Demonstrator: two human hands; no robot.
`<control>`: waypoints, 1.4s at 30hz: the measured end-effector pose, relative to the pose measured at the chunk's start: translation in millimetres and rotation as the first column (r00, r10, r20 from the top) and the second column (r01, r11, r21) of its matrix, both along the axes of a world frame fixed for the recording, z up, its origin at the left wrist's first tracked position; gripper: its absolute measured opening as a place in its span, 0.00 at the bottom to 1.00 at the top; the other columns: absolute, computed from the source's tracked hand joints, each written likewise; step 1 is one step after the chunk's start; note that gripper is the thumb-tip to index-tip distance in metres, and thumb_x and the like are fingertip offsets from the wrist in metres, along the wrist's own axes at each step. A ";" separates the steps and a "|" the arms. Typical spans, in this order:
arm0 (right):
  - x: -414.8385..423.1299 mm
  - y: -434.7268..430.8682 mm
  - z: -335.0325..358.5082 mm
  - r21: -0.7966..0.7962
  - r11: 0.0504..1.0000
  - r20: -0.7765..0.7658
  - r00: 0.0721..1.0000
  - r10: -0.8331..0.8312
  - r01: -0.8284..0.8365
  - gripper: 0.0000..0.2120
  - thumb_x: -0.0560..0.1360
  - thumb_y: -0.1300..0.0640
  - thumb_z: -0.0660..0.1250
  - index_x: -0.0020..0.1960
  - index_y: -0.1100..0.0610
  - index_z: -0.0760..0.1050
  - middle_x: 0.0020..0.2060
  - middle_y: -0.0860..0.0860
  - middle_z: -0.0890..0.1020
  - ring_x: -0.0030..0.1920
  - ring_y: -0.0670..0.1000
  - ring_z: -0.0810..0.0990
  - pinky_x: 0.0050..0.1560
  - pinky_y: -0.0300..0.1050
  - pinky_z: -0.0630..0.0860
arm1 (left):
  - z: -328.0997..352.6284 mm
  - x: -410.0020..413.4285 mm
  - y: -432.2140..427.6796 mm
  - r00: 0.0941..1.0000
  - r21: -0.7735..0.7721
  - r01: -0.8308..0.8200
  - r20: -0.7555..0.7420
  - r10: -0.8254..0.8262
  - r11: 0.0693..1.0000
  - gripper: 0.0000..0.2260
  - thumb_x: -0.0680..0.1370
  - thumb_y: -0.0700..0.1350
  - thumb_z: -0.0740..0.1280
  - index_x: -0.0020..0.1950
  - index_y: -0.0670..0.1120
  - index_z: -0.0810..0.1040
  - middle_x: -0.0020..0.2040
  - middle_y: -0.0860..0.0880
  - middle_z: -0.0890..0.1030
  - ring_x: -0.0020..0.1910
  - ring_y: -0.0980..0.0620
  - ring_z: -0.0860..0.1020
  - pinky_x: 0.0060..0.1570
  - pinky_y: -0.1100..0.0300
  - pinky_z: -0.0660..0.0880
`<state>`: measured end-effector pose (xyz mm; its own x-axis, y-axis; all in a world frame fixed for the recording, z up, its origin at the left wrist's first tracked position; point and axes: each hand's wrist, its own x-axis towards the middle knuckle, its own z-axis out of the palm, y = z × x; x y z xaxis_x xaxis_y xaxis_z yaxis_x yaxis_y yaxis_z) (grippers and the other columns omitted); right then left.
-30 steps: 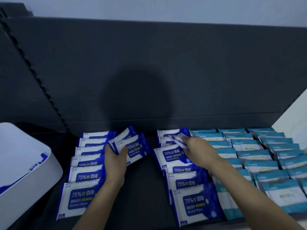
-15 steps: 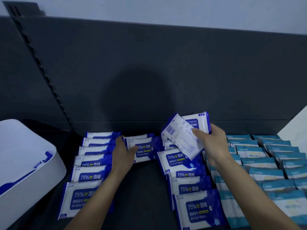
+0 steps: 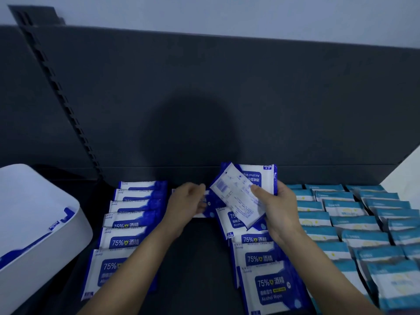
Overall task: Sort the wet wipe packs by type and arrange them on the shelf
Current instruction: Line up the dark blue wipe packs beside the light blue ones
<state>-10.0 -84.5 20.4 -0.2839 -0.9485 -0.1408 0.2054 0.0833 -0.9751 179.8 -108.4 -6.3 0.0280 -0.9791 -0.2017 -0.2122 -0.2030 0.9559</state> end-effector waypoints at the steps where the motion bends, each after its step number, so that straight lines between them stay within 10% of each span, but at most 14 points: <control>1: 5.7 1.3 -1.1 -0.035 0.999 -0.029 0.999 -0.021 0.020 0.07 0.74 0.66 0.68 0.49 0.56 0.79 0.44 0.55 0.85 0.44 0.57 0.84 0.43 0.57 0.82 | 6.7 -4.9 6.0 0.978 0.140 0.073 -0.206 -0.043 0.987 0.14 0.80 0.53 0.63 0.58 0.45 0.76 0.56 0.42 0.80 0.50 0.49 0.82 0.47 0.58 0.79; 6: 42.7 17.6 -20.1 -0.167 0.983 -0.196 0.980 0.036 -0.070 0.07 0.75 0.64 0.68 0.49 0.54 0.80 0.42 0.53 0.84 0.45 0.55 0.83 0.44 0.47 0.80 | -1.0 -21.7 23.7 0.839 0.133 0.294 -0.511 -0.189 0.947 0.18 0.77 0.53 0.66 0.63 0.45 0.76 0.57 0.44 0.82 0.57 0.46 0.80 0.54 0.53 0.78; 10: 46.0 17.8 -16.6 -0.147 0.988 0.027 0.999 0.042 -0.038 0.06 0.77 0.66 0.64 0.50 0.60 0.79 0.46 0.58 0.84 0.48 0.58 0.84 0.51 0.54 0.81 | -11.6 -2.1 25.5 0.755 0.100 0.172 -0.653 -0.066 0.980 0.12 0.78 0.35 0.63 0.62 0.41 0.77 0.56 0.40 0.82 0.54 0.45 0.82 0.50 0.53 0.80; 20: 22.6 2.6 -9.1 -0.059 0.998 -0.077 0.997 -0.022 0.017 0.05 0.77 0.61 0.66 0.52 0.58 0.78 0.46 0.54 0.85 0.43 0.53 0.85 0.42 0.48 0.83 | -8.0 46.0 4.3 0.998 0.006 -0.061 0.020 0.061 0.998 0.12 0.75 0.36 0.70 0.55 0.45 0.73 0.49 0.49 0.80 0.45 0.54 0.79 0.39 0.64 0.74; 27: 27.2 0.0 -6.3 0.115 0.983 0.232 0.966 0.111 -0.141 0.05 0.76 0.64 0.66 0.46 0.55 0.76 0.38 0.52 0.86 0.41 0.53 0.82 0.47 0.49 0.79 | -12.5 31.7 5.7 0.864 0.101 -0.049 -0.494 0.092 0.994 0.14 0.73 0.26 0.61 0.54 0.37 0.77 0.47 0.39 0.83 0.45 0.46 0.83 0.40 0.55 0.79; 36: 35.5 -24.0 0.0 0.064 0.925 -0.440 0.821 0.362 -0.374 0.03 0.73 0.62 0.70 0.47 0.57 0.79 0.38 0.53 0.83 0.33 0.45 0.81 0.32 0.41 0.77 | 2.7 20.9 5.5 0.928 -0.029 0.165 -0.335 -0.165 0.986 0.14 0.74 0.41 0.71 0.59 0.45 0.77 0.50 0.47 0.85 0.48 0.49 0.84 0.43 0.58 0.80; 39: 28.4 -46.6 1.7 -0.029 0.934 -0.715 0.661 0.229 -0.356 0.13 0.73 0.60 0.71 0.57 0.58 0.79 0.46 0.53 0.81 0.43 0.50 0.81 0.48 0.49 0.79 | 0.2 16.9 4.9 0.981 -0.016 -0.027 -0.194 0.024 0.999 0.13 0.70 0.38 0.75 0.52 0.49 0.78 0.43 0.51 0.85 0.40 0.55 0.84 0.36 0.63 0.79; 42: -5.8 -64.5 1.2 0.127 0.888 -0.914 0.295 0.277 -0.441 0.22 0.73 0.60 0.72 0.65 0.58 0.74 0.56 0.55 0.79 0.55 0.54 0.79 0.58 0.46 0.73 | -9.9 28.1 3.3 0.965 -0.013 -0.181 -0.193 0.175 0.983 0.09 0.73 0.41 0.73 0.51 0.49 0.79 0.44 0.50 0.84 0.40 0.56 0.83 0.35 0.65 0.77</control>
<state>-15.8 -149.0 21.6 0.2156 -0.9728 0.0851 -0.8026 -0.2262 -0.5519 207.9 -105.1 -16.2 0.1667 -0.9675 -0.1901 0.0113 -0.1909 0.9815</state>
